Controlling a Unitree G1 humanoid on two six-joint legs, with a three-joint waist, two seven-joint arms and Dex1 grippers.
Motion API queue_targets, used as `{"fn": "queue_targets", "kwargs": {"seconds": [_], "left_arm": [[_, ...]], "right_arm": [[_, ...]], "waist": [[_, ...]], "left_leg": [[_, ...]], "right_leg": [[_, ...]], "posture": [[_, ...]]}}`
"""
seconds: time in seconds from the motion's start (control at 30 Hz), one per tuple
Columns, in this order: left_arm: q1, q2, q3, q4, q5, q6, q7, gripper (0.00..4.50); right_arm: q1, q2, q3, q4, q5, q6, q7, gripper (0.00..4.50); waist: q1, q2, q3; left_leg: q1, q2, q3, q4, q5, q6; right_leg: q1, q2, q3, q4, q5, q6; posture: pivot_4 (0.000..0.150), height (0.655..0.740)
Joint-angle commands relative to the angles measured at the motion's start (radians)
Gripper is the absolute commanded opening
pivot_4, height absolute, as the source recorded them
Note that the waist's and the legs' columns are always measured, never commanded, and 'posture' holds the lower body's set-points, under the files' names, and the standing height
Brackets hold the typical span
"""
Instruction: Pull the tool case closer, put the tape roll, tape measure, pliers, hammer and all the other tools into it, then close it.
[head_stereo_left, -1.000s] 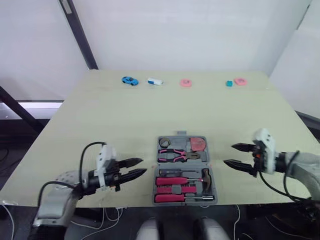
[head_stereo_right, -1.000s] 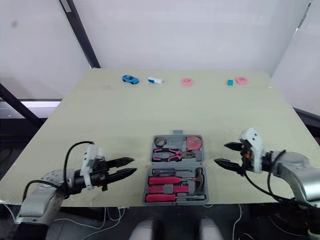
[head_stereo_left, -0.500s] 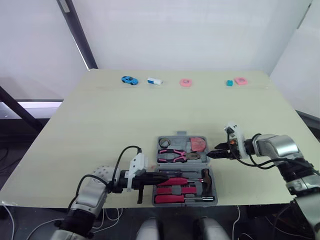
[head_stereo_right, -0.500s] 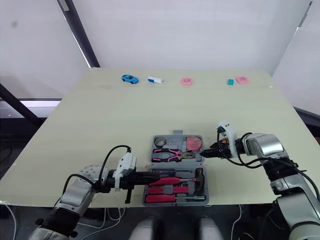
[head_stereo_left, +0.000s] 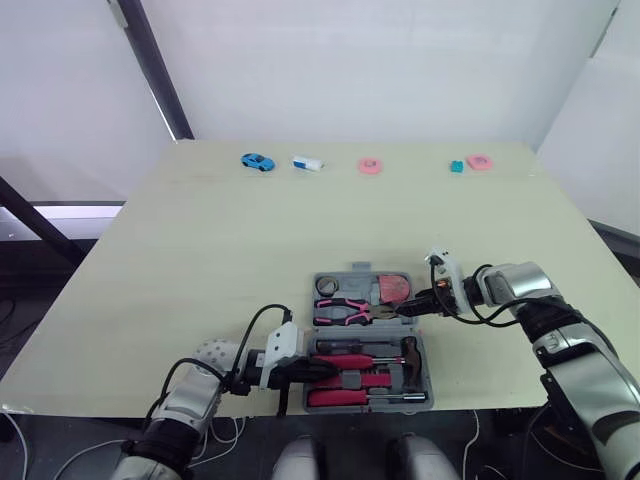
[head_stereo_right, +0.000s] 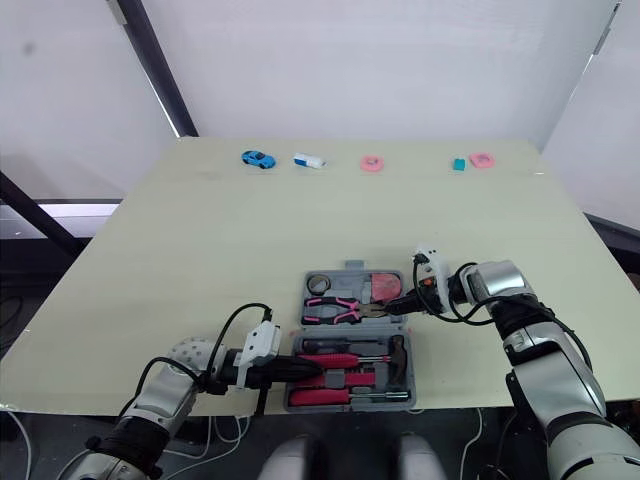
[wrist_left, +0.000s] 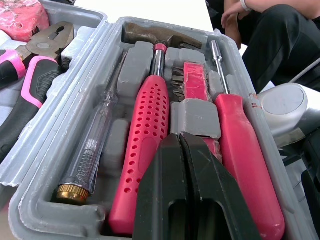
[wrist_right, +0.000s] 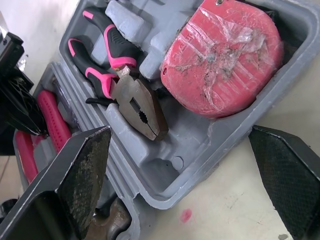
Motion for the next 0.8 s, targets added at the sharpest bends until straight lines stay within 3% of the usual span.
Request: {"fn": "queue_targets", "kwargs": {"seconds": [0.03, 0.63, 0.8], "left_arm": [[0.014, -0.001, -0.029, 0.037, 0.041, -0.007, 0.012, 0.07], [0.003, 0.010, -0.030, 0.055, 0.042, -0.021, 0.011, 0.07], [0.032, 0.029, -0.008, -0.002, 0.011, -0.030, 0.001, 0.07]], "right_arm": [[-0.001, 0.017, -0.035, -0.018, 0.020, 0.018, 0.027, 4.50], [0.043, 0.012, -0.155, -0.162, 0.111, 0.127, 0.051, 4.50], [0.080, -0.018, -0.199, -0.275, 0.165, 0.180, 0.051, 4.50]], "waist": [[0.000, 0.000, 0.000], [-0.001, 0.002, 0.000], [-0.001, 0.002, 0.000]], "left_leg": [[0.000, 0.000, 0.000, 0.000, 0.000, 0.000], [0.000, 0.000, 0.000, 0.000, 0.000, 0.000], [0.000, 0.000, 0.000, 0.000, 0.000, 0.000]], "right_leg": [[0.000, 0.000, 0.000, 0.000, 0.000, 0.000], [0.000, 0.000, 0.000, 0.000, 0.000, 0.000], [0.000, 0.000, 0.000, 0.000, 0.000, 0.000]], "posture": [[0.150, 0.7400], [0.150, 0.7400], [0.150, 0.7400]]}}
